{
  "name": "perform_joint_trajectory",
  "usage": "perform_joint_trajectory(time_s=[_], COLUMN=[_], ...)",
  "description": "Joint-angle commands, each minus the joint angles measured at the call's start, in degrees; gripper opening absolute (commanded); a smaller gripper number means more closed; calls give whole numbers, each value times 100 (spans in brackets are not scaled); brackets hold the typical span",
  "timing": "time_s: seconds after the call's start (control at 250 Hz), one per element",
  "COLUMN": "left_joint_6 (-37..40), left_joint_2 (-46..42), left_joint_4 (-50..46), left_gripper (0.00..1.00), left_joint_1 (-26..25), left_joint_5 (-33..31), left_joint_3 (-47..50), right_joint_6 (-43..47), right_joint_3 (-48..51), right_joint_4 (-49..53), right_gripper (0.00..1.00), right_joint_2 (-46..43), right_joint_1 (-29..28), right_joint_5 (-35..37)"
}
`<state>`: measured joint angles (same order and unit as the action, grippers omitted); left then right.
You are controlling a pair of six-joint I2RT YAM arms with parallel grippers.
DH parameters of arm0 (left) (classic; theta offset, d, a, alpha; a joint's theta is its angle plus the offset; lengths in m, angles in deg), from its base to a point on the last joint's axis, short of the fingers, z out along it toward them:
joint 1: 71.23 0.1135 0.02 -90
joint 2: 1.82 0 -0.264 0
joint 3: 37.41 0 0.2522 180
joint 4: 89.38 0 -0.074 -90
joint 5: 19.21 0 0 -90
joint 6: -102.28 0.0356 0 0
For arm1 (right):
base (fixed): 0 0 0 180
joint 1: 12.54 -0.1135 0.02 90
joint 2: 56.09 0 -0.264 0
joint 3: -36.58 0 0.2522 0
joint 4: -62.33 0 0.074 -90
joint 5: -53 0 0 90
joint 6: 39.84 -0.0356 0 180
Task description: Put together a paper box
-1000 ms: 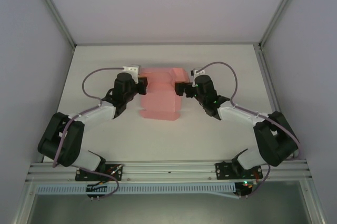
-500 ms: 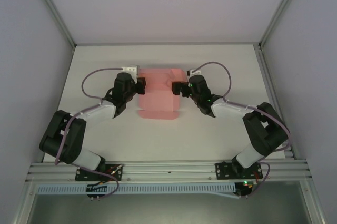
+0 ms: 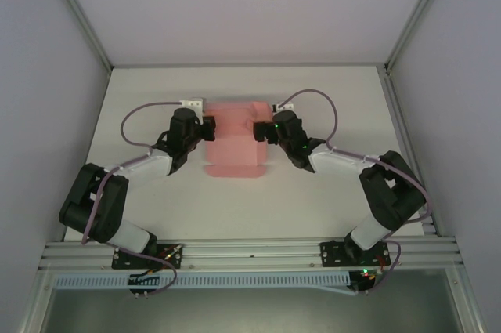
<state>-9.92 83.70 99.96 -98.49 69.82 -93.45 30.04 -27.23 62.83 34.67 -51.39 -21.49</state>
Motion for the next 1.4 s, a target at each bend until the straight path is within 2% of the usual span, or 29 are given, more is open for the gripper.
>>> perform_joint_trajectory(time_s=[0.0,0.168,0.383,0.643,0.803,0.982,1.062,1.25,1.346,1.398], left_joint_6=[-190,-192,-121,17,101,225,309,364,355,344], left_joint_2=[-158,-192,-287,-306,-359,-321,-309,-334,-316,-299], left_joint_4=[240,192,112,38,63,135,130,224,221,232], left_gripper=[0,0,0,0,0,0,0,0,0,0], left_joint_1=[-91,-16,6,28,24,29,24,29,28,28], left_joint_5=[308,285,257,193,198,348,467,604,611,622], left_joint_3=[-48,28,98,165,229,240,203,267,264,248], right_joint_6=[-28,-19,-32,191,-79,-429,-427,-148,44,57], right_joint_3=[152,486,1166,1041,855,861,698,89,-245,-375], right_joint_4=[-10,-63,-307,611,1313,1293,1382,1497,1431,1289], right_gripper=[100,100,100,100,100,100,100,100,99,96], right_joint_2=[-454,-1075,-1983,-2783,-3035,-2942,-2684,-1732,-1187,-898], right_joint_1=[-97,-93,6,320,825,1867,2160,2356,2361,2339], right_joint_5=[-254,-626,-456,-606,-454,-1347,-1625,-2418,-3432,-4106])
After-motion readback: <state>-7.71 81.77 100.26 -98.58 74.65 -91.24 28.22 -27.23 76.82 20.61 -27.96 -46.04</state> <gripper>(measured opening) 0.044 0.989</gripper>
